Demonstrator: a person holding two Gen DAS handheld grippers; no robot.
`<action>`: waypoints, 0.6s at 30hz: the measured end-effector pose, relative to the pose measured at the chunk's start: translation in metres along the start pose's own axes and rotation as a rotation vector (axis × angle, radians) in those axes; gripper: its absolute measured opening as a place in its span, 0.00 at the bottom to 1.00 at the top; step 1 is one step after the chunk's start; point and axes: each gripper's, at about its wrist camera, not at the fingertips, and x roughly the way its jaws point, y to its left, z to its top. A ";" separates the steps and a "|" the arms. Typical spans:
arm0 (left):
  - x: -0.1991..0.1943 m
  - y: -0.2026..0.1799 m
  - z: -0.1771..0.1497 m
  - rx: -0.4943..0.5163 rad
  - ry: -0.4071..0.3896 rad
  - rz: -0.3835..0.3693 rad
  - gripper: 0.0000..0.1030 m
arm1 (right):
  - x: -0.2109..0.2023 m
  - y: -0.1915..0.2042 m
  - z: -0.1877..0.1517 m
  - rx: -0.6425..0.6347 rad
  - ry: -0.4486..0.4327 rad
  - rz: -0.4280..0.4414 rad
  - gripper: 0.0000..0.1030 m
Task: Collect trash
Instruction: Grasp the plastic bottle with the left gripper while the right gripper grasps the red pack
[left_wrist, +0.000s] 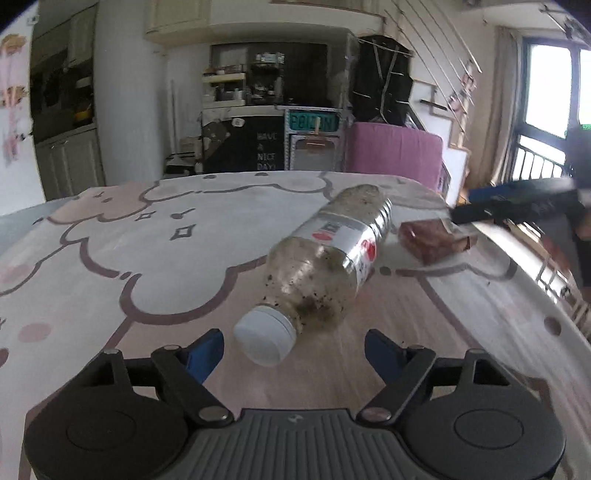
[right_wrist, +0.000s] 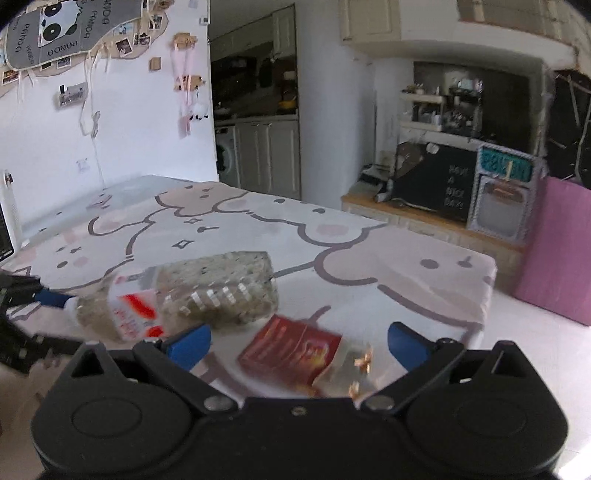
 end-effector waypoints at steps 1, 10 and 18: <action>0.001 0.000 0.000 0.003 -0.001 -0.001 0.79 | 0.006 -0.002 0.001 -0.002 0.008 0.007 1.00; 0.002 -0.004 0.006 0.011 -0.005 -0.023 0.39 | 0.024 -0.012 -0.014 0.096 0.067 0.139 1.00; -0.031 -0.026 -0.001 -0.033 0.028 -0.026 0.34 | -0.023 0.014 -0.027 0.099 0.119 0.282 1.00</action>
